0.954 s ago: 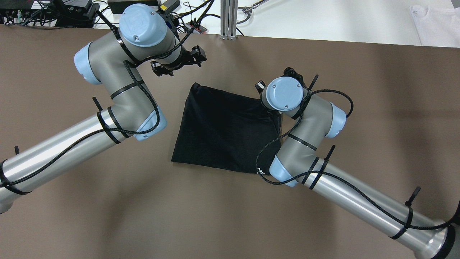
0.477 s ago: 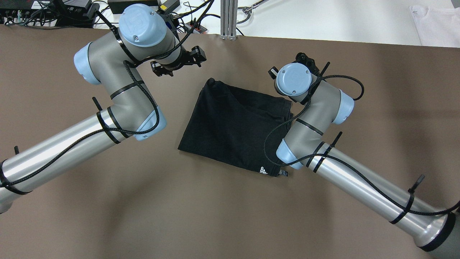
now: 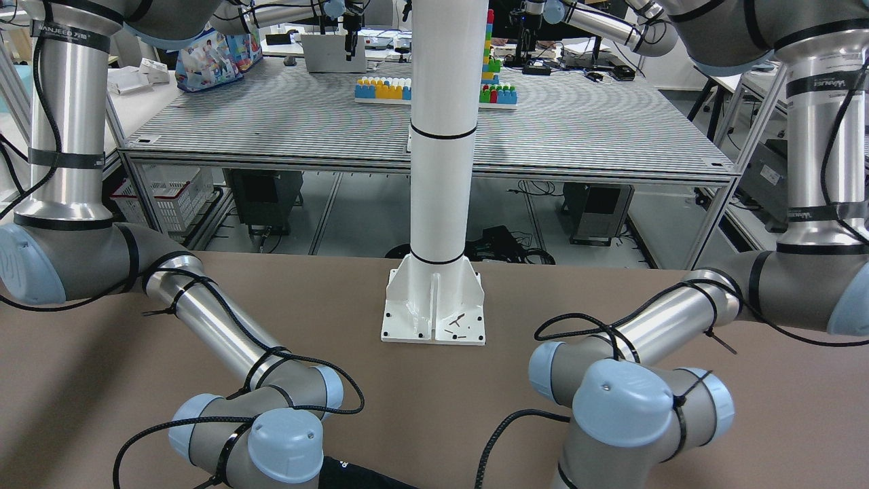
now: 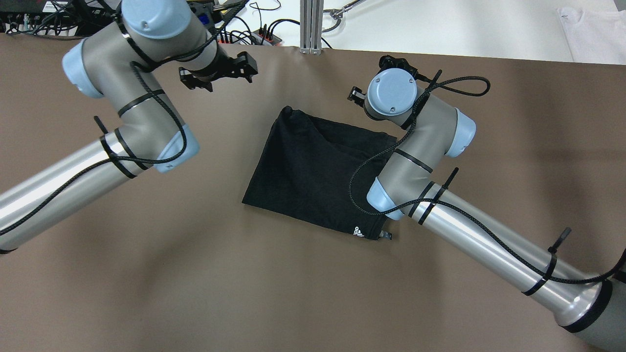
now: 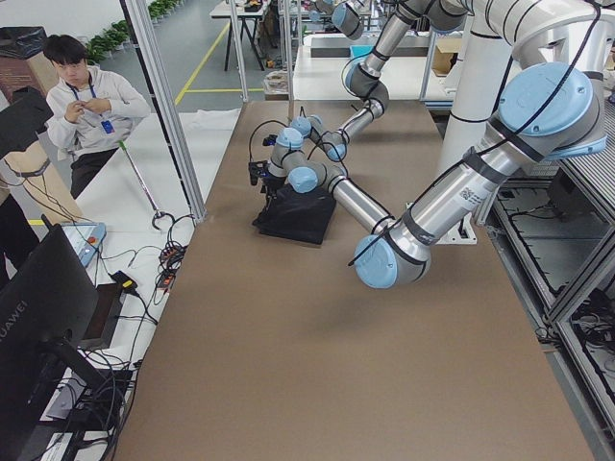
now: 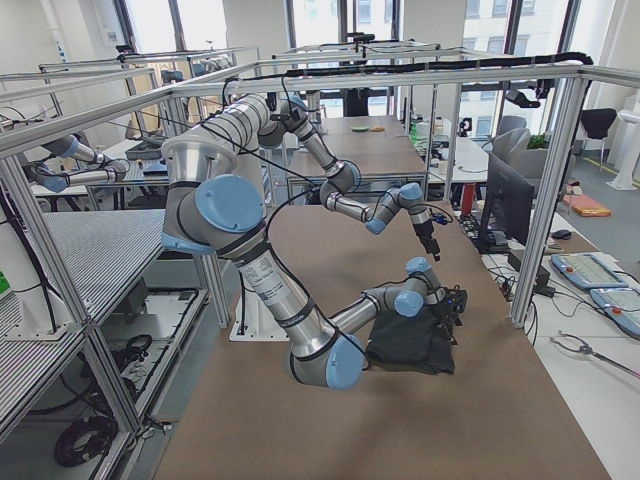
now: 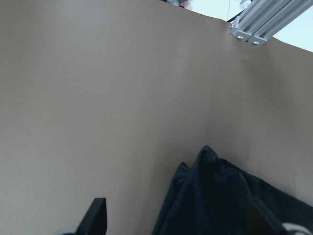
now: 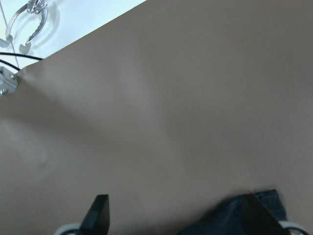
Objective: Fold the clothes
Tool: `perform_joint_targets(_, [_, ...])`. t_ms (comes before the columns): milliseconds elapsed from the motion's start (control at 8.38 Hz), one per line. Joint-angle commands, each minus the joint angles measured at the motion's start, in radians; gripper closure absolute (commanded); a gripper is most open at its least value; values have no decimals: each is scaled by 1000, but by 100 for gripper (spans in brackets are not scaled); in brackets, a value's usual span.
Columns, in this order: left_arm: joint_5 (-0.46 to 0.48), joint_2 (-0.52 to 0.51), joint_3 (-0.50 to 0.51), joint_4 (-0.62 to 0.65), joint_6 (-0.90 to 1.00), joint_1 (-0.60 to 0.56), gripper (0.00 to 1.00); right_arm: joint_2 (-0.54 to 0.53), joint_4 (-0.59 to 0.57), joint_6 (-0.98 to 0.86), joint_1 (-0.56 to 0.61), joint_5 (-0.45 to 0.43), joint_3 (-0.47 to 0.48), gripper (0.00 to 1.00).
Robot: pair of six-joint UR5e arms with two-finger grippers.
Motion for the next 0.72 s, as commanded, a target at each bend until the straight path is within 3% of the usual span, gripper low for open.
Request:
perform_joint_targets(0, [-26,213,-78,1,313,-115,0,-117,-63,-417,53,40,57,5])
perform_joint_targets(358, [1,441,-112,-4,701,-299,0,-500,-66,-893,238,40,331,5])
perform_joint_targets(596, [52,539,-115,-6,982,-461,0,-676,-66,-1146,396,40,446,5])
